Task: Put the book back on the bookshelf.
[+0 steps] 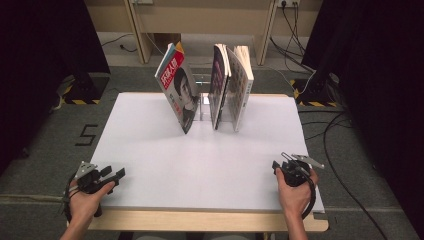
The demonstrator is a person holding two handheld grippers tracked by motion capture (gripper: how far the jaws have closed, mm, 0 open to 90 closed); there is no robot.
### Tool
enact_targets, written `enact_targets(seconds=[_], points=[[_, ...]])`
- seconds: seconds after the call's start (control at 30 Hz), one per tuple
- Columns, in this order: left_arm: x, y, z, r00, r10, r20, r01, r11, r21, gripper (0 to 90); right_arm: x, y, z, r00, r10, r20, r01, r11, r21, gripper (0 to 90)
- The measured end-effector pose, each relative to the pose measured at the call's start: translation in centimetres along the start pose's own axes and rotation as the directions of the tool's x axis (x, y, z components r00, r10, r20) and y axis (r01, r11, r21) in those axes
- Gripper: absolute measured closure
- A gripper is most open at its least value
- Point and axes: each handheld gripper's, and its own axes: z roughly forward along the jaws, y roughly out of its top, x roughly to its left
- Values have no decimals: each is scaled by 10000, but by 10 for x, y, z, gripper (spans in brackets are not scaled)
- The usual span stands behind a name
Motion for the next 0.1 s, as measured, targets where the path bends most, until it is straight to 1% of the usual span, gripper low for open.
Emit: enact_targets(seconds=[0.03, 0.07, 0.1], points=[[0, 0, 0, 10000, 17, -7, -17, 10000, -9, 381, 1, 0, 0, 9999, 116, -2, -116, 9999, 25, 585], [0, 0, 0, 10000, 13, -7, -13, 10000, -23, 381, 0, 0, 0, 10000, 71, -7, -71, 10000, 3, 584], [0, 0, 0, 10000, 16, -11, -16, 10000, -34, 381, 1, 0, 0, 9999, 122, -10, -122, 9999, 12, 582]])
